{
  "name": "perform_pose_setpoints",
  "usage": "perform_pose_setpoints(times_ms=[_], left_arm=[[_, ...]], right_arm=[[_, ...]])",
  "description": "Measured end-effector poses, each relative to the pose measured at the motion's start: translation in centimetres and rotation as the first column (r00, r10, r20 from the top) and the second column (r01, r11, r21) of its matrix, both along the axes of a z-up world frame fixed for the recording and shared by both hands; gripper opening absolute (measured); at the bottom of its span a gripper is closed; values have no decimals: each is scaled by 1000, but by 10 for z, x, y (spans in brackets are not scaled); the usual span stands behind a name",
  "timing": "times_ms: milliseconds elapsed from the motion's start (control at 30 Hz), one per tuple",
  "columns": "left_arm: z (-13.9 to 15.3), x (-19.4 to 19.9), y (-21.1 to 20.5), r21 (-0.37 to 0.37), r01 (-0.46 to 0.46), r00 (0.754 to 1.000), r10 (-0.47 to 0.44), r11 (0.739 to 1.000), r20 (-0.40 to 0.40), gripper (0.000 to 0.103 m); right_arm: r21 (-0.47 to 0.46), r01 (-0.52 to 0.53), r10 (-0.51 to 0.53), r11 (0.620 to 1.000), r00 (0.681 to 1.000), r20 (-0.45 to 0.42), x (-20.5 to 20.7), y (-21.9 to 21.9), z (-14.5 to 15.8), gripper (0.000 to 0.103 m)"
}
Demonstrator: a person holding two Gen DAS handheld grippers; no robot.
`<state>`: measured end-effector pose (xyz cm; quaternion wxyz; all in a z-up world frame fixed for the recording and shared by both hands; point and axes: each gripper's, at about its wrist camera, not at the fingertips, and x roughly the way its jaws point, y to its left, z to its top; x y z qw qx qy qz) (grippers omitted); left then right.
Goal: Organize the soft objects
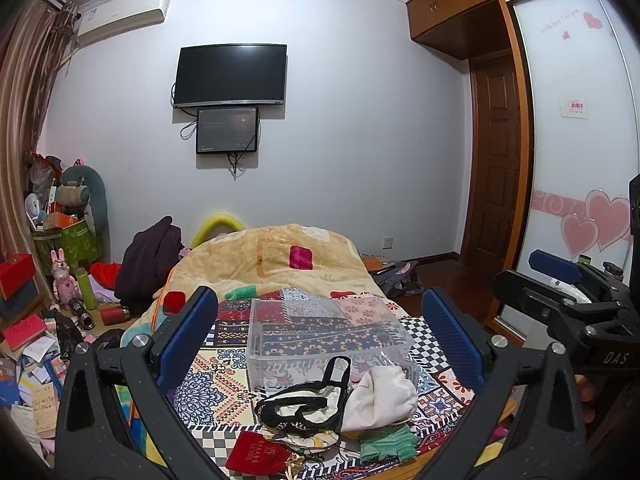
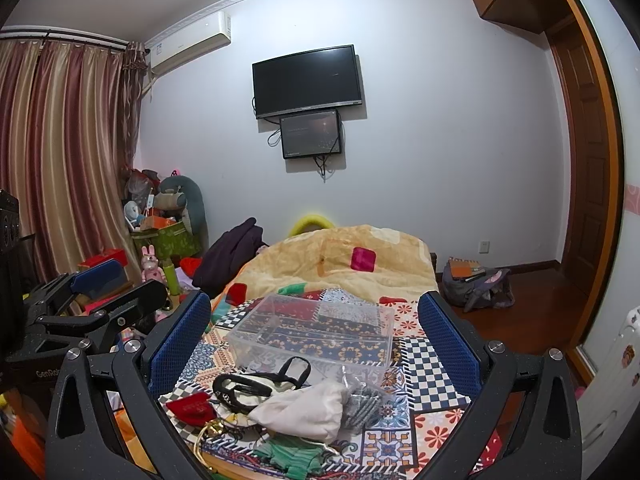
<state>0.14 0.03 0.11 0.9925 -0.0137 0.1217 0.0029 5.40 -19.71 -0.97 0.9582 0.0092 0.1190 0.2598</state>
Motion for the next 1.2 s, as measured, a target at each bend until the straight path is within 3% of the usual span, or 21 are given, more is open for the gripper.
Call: perform_pose_setpoints(times_ms=[700,967,1033,1100,1200], left_arm=[[-1,-4,-7,44,14,1000,-15,999,15,103],[-15,6,-3,74,34,998,-29,997,-61,103],[-23,11,-1,71,32,996,-26,997,-82,96],[-32,19,2,75,36,990,-25,997,-142,82],[-51,31,6,55,28,983,-18,998,-184,77]], right_arm=[[0,-14,14,1000,1000,-7,-4,3,1,103],[-11,-21,21,1000,997,-69,12,-3,-13,103],[-22,-21,19,1000,995,-95,18,-5,-20,103],[-32,-20,16,999,991,-130,25,-6,-31,100],[-46,-34,24,998,980,-198,38,-6,-48,90]])
